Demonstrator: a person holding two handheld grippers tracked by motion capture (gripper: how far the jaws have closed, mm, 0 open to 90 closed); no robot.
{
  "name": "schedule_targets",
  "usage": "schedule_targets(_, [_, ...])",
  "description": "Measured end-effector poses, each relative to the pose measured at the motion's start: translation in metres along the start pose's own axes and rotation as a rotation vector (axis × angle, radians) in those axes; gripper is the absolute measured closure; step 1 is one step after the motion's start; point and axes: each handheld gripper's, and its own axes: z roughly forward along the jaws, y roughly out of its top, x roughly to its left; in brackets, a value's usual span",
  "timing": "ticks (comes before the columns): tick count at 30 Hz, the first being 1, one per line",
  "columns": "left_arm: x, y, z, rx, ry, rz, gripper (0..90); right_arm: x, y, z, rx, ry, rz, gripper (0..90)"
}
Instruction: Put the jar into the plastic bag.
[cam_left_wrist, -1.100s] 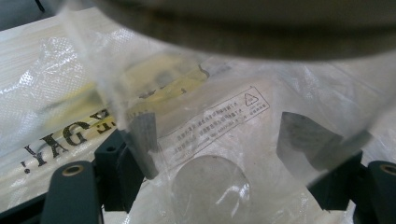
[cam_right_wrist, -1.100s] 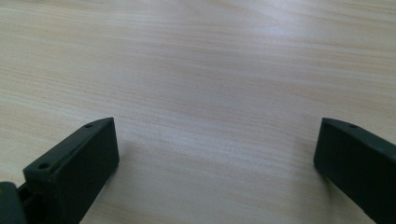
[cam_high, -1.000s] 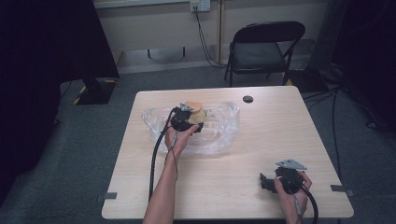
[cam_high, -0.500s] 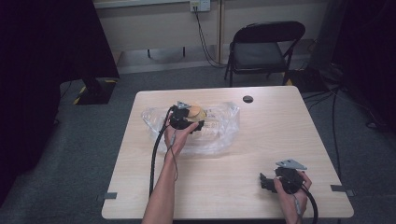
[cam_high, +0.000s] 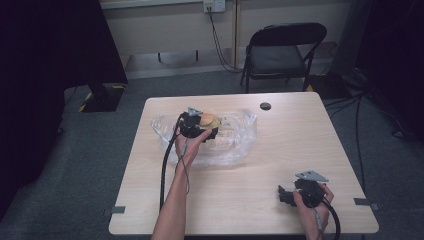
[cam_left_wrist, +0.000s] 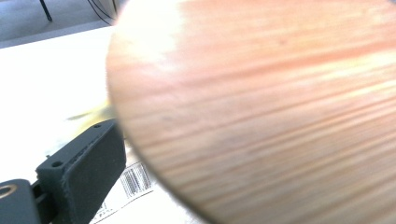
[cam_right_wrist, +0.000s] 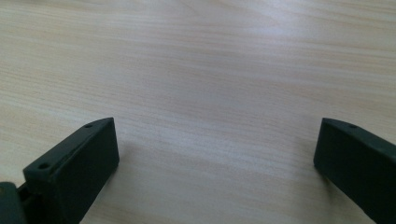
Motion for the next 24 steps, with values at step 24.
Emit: schedule_targets(24, [-0.003,0.007,-0.037,-0.068,-0.003,-0.006,2.8,0.000,0.000,0.000,0.000,0.000,0.000,0.0])
